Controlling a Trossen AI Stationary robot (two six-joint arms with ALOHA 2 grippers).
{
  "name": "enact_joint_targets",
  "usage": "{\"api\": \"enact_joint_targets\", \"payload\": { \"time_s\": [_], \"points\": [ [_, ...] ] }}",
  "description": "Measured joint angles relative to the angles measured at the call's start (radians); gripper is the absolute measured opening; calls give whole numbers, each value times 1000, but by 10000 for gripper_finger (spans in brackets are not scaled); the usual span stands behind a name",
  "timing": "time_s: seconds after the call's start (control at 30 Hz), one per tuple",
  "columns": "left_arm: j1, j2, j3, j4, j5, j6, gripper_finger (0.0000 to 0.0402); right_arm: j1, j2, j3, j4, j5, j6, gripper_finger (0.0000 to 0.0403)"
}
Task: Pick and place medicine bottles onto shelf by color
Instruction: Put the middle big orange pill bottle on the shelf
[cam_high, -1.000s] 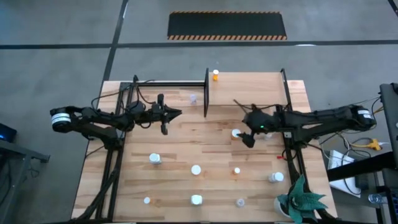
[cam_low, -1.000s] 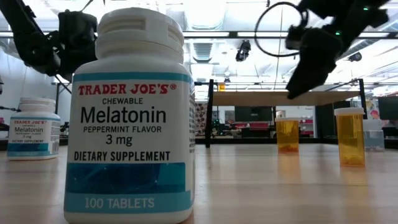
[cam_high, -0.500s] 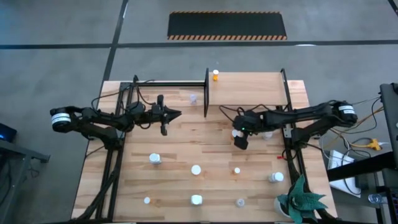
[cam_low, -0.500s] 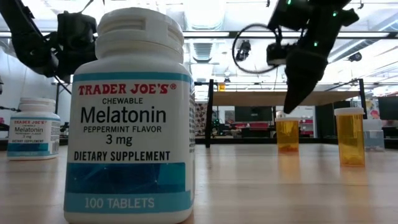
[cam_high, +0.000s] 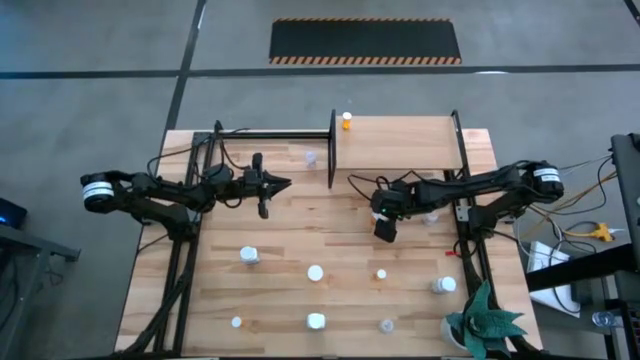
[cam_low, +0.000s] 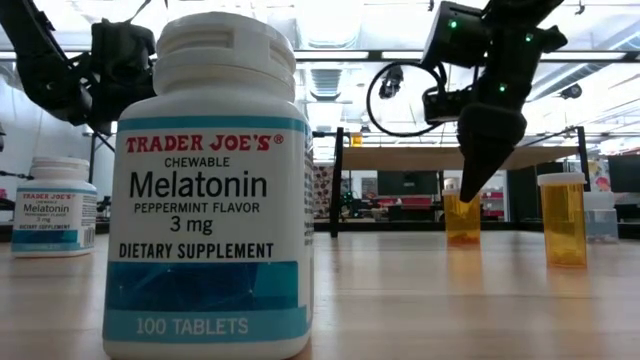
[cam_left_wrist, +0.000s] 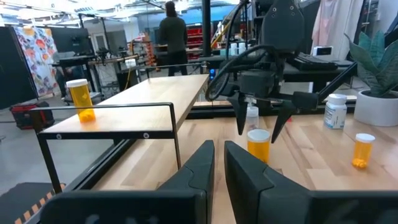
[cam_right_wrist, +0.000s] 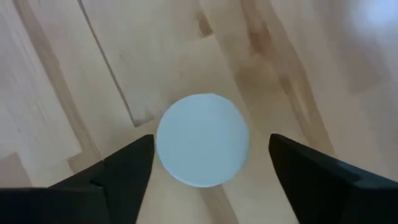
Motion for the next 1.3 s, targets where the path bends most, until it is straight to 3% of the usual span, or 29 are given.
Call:
{"api": "enact_joint_targets", "payload": {
  "time_s": [0.43,0.63,1.0,1.3],
  "points": [
    [0,0,-2,0,0,0,19,0,4,0,13,-31,0,197],
    [0,0,-3,0,0,0,19,0,-9,44,-10,-62,-1,193],
    [0,0,-5,0,0,1,19,-25,2,365,-183,-100,-86,191],
    [0,0,-7,0,0,1,19,-241,20,603,-235,-16,-218,199]
  ]
}}
